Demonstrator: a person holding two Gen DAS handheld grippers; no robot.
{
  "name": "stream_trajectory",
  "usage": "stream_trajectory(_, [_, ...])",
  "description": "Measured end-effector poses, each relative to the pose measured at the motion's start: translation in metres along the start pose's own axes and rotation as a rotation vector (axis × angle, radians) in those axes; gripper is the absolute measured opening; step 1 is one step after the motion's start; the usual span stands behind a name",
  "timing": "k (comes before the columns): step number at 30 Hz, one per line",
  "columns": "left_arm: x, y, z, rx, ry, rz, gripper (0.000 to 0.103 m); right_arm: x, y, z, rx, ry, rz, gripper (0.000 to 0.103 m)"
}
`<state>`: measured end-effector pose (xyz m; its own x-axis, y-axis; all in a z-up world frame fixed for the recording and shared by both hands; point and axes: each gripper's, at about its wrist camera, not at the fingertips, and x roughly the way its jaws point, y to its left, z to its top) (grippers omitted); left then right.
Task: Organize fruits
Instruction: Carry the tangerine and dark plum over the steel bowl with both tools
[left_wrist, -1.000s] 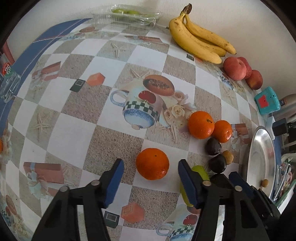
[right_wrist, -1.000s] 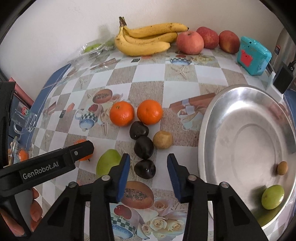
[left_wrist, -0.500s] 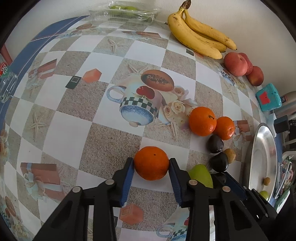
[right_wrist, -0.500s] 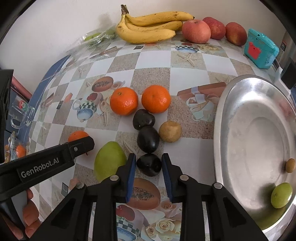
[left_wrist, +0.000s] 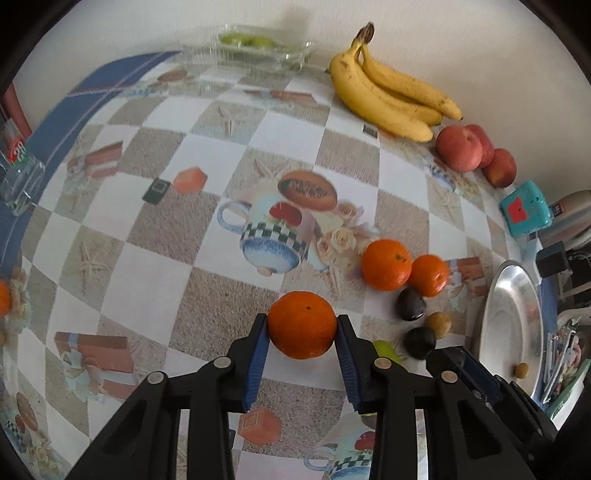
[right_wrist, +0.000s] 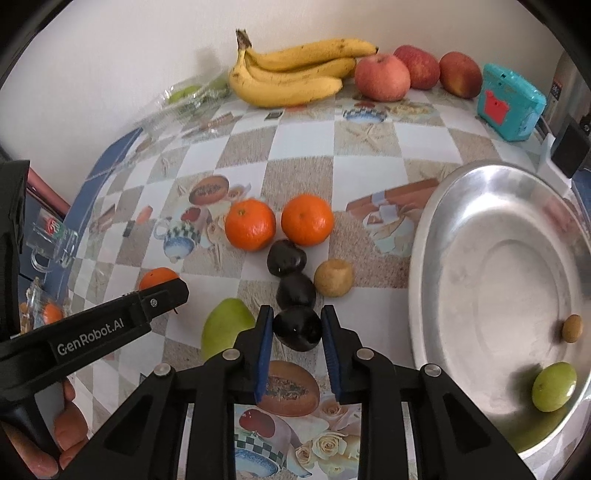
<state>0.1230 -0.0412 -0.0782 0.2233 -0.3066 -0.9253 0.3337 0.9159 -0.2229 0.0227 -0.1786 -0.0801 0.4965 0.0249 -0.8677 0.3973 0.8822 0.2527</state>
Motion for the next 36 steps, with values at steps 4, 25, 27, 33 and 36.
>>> stream_trajectory(4, [-0.014, -0.003, 0.005, 0.002, -0.039, -0.008, 0.038, -0.014, 0.001, 0.005, -0.002, -0.041, 0.004, 0.027])
stream_trajectory(25, [-0.038, -0.037, 0.0, 0.064, -0.099, -0.012, 0.038, -0.036, -0.047, 0.007, 0.084, -0.073, -0.049, 0.027])
stream_trajectory(27, [-0.037, -0.046, -0.004, 0.088, -0.098, -0.014, 0.038, -0.038, -0.059, 0.006, 0.112, -0.074, -0.061, 0.027])
stream_trajectory(33, [-0.034, -0.083, -0.018, 0.183, -0.09, -0.021, 0.038, -0.047, -0.103, 0.0, 0.205, -0.091, -0.096, 0.027])
stream_trajectory(36, [-0.031, -0.104, -0.029, 0.247, -0.086, -0.023, 0.038, -0.055, -0.123, -0.003, 0.246, -0.098, -0.118, 0.027])
